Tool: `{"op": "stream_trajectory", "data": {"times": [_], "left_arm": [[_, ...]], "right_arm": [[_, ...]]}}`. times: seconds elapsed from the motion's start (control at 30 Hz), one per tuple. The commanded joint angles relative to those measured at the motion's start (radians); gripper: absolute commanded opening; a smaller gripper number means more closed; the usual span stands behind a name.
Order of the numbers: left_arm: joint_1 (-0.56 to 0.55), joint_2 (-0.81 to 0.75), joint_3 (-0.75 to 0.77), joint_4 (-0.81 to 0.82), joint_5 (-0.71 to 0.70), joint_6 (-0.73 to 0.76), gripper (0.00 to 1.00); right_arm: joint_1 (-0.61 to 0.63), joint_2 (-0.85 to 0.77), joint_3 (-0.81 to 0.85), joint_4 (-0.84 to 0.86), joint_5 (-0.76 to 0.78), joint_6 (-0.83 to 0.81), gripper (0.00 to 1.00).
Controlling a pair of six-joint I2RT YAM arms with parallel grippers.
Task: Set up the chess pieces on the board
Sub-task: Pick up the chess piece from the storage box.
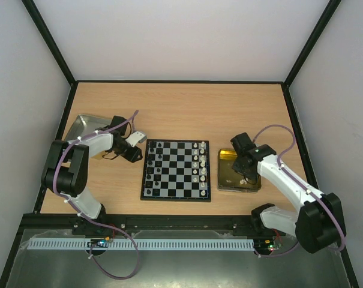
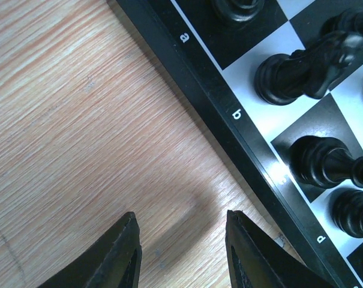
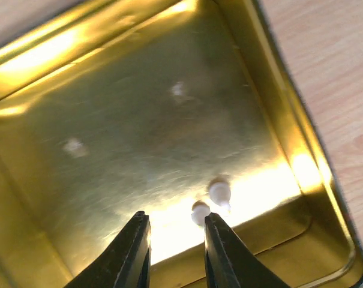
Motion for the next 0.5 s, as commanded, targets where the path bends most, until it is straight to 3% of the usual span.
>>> {"op": "stream_trajectory", "data": {"times": [0.0,0.47], "left_arm": [[0.004,0.003,-0.018,-0.057,0.021,0.005,0.40],[0.004,0.013,-0.025,-0.066,0.038,0.006,0.40]], "right_arm": [[-0.129,0.035,-0.024,-0.008,-0.068,-0.108,0.25],[-0.194,0.079,-0.068,0.003,-0.180,-0.089,0.28]]}}
